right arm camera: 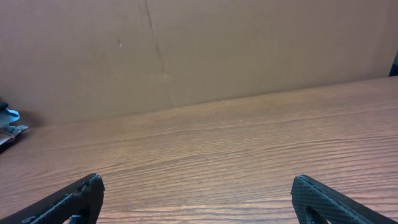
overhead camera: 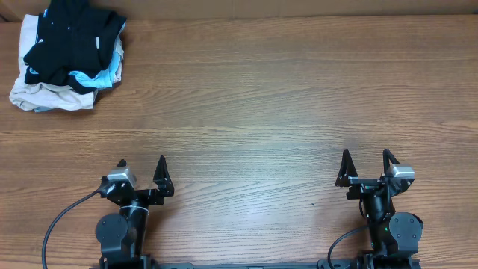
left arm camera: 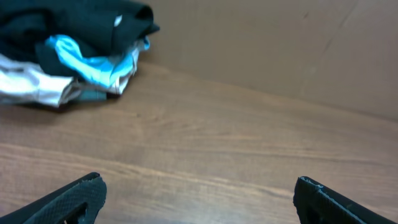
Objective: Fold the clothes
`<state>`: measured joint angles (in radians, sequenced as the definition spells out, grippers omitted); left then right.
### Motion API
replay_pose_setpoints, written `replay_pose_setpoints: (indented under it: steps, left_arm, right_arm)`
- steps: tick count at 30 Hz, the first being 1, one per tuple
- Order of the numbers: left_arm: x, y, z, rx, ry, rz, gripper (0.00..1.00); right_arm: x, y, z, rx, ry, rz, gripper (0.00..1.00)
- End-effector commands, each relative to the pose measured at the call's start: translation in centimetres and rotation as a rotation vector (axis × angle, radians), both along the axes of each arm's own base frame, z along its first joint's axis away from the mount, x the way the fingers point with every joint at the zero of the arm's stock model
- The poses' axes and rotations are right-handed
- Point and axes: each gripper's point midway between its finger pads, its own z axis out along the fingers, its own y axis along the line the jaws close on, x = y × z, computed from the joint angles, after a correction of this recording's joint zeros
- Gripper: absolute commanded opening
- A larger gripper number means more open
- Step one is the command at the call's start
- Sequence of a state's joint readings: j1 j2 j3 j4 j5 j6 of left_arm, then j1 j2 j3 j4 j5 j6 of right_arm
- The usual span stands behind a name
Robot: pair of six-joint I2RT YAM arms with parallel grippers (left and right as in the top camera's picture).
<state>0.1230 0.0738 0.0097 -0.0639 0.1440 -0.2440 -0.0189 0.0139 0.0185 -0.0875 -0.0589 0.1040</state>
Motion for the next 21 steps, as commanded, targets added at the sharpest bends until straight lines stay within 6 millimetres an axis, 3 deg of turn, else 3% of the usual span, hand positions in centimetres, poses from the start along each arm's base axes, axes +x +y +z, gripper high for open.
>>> replay_pose_setpoints:
  steps: [1, 21]
  left_arm:
    - [-0.17, 0.08, 0.86, 0.019, -0.044, 0.007, 1.0]
    - [-0.25, 0.12, 1.31, 0.021, -0.064, 0.01, 1.0]
  right_arm:
    - [0.01, -0.14, -0.1, -0.001, -0.007, -0.01, 1.0]
    - [0.01, -0.14, -0.1, -0.001, -0.007, -0.01, 1.0]
